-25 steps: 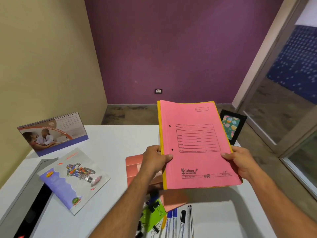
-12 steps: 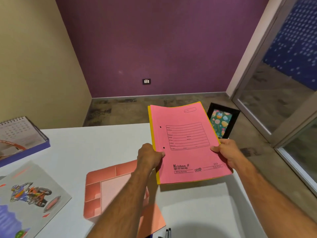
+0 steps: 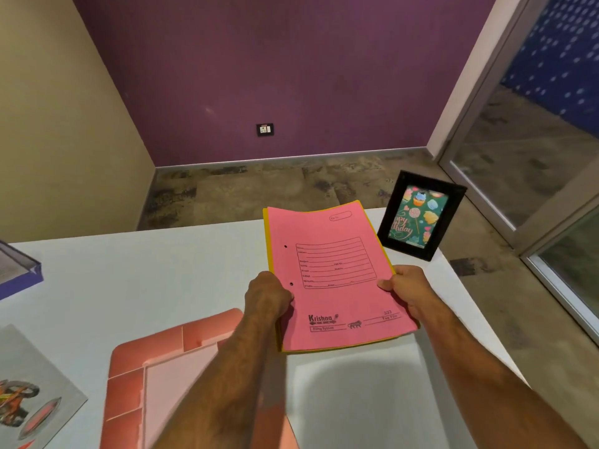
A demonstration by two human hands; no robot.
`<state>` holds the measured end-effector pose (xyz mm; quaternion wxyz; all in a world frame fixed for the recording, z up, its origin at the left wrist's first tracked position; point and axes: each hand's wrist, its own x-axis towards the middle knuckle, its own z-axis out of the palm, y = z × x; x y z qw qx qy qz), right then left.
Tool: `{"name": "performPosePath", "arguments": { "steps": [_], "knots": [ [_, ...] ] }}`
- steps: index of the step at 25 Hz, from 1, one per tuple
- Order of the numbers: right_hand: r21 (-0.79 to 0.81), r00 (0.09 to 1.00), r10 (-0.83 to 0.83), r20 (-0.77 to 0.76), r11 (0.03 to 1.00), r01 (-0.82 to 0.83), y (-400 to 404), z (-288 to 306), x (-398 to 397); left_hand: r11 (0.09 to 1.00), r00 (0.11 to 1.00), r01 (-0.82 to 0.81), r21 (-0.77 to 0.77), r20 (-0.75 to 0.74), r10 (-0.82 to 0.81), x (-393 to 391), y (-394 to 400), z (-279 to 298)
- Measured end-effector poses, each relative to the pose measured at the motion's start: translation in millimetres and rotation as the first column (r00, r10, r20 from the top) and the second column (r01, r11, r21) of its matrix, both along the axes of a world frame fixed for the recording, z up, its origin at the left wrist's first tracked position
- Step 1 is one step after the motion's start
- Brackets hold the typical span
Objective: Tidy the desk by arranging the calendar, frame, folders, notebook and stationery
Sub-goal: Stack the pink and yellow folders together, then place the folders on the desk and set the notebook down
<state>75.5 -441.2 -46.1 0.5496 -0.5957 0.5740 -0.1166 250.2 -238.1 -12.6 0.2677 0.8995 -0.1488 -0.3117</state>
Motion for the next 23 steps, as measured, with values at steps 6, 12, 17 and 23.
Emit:
{"name": "performPosePath", "arguments": {
  "steps": [6, 12, 17, 23],
  "knots": [
    [-0.087, 0.982, -0.004, -0.187, 0.996, -0.013, 3.8, -19.7, 4.4, 0.996, 0.999, -0.029, 0.083, -0.019, 0.03, -0.2, -7.3, -20.1],
    [-0.392, 0.834, 0.013, -0.552, 0.878, -0.273, 23.2, -15.7, 7.9, 0.983, 0.975, 0.09, 0.161, 0.187, -0.12, -19.2, -7.9, -22.8],
    [-0.466, 0.812, 0.001, -0.584, 0.818, -0.336, 35.1, -9.7, 8.5, 0.869, 0.842, 0.27, 0.415, 0.336, -0.422, -24.6, 1.0, -27.1],
    [-0.65, 0.849, 0.032, -0.527, 0.629, -0.427, 72.0, 10.8, 28.8, 0.844, 0.645, 0.401, 0.355, 0.545, -0.536, -3.5, 25.0, 9.5]
  ]
}}
